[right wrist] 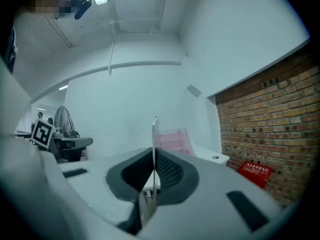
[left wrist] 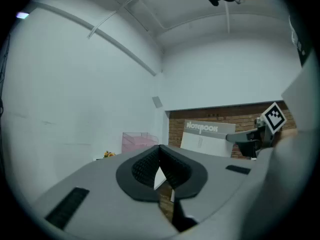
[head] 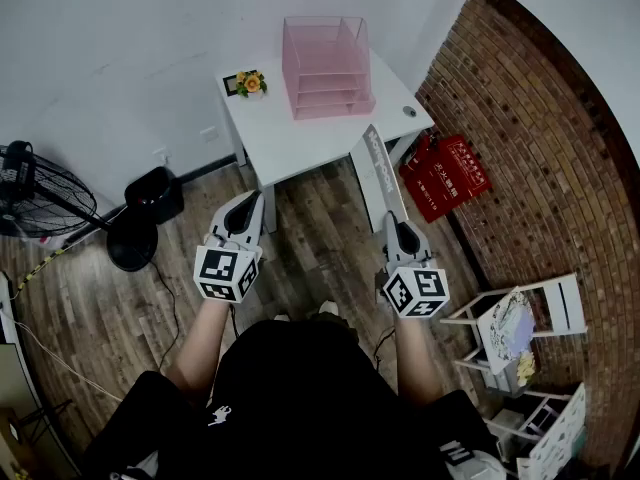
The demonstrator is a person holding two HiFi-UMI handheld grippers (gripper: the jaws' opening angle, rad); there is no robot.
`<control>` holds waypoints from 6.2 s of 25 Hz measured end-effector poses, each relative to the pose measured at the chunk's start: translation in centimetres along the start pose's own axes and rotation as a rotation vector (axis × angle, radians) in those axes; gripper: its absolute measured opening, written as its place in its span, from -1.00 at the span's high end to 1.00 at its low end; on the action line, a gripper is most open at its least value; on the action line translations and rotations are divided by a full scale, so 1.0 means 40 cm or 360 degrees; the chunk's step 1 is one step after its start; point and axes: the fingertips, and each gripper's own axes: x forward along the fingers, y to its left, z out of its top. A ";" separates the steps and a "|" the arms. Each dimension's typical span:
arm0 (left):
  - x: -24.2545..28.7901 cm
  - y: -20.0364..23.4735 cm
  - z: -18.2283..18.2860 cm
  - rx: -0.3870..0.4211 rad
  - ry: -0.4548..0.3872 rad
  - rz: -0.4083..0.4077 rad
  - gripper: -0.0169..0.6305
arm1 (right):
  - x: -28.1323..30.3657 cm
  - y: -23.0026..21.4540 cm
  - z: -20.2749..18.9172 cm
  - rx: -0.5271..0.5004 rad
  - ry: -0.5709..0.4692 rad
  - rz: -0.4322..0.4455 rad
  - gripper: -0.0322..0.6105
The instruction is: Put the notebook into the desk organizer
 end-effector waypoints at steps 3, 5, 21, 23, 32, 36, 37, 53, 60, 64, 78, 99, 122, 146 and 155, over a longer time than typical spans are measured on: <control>-0.011 0.005 0.002 -0.0004 -0.0006 0.0003 0.94 | -0.004 0.012 0.001 0.0008 -0.0005 0.0010 0.87; -0.016 0.008 0.000 -0.0005 -0.0008 0.0004 0.94 | -0.007 0.017 0.003 0.0021 -0.0020 0.0017 0.86; -0.035 0.029 -0.035 -0.0009 0.0036 0.0002 0.94 | -0.008 0.031 -0.009 0.0058 -0.0005 0.0007 0.87; -0.031 0.027 -0.042 -0.0018 0.0045 -0.0004 0.94 | 0.001 0.026 -0.015 0.0055 0.0004 0.0013 0.86; 0.037 0.026 -0.062 -0.0018 0.0079 0.0028 0.94 | 0.098 -0.026 -0.030 0.0075 0.0023 0.0069 0.87; 0.092 0.021 -0.057 -0.0007 0.0080 0.0053 0.94 | 0.150 -0.062 -0.021 0.0080 0.0025 0.0111 0.87; 0.108 0.021 -0.057 -0.0003 0.0082 0.0062 0.94 | 0.166 -0.073 -0.020 0.0082 0.0027 0.0123 0.87; 0.397 0.044 -0.066 0.0022 0.0113 0.0200 0.94 | 0.428 -0.284 -0.056 0.0123 0.0168 0.0266 0.87; 0.508 0.048 -0.073 0.0023 0.0127 0.0241 0.94 | 0.527 -0.353 -0.098 0.0229 0.0228 0.0318 0.87; 0.562 0.048 -0.077 0.0022 0.0141 0.0263 0.94 | 0.576 -0.375 -0.127 0.0368 0.0253 0.0390 0.87; 0.681 0.049 -0.078 0.0064 0.0187 0.0322 0.94 | 0.693 -0.436 -0.202 0.0809 0.0297 0.0557 0.87; 0.720 0.057 -0.093 0.0111 0.0238 0.0299 0.94 | 0.723 -0.379 -0.269 0.1129 0.0315 0.0685 0.87; 0.817 0.165 -0.191 0.0069 0.0395 0.0136 0.94 | 0.857 -0.346 -0.317 0.1621 0.0249 0.0578 0.87; 0.845 0.267 -0.263 0.0081 0.0527 0.0031 0.94 | 1.018 -0.319 -0.325 0.1913 0.0026 0.0593 0.87; 0.857 0.277 -0.297 0.0071 0.0572 0.0028 0.94 | 1.060 -0.333 -0.373 0.2090 0.0011 0.0562 0.87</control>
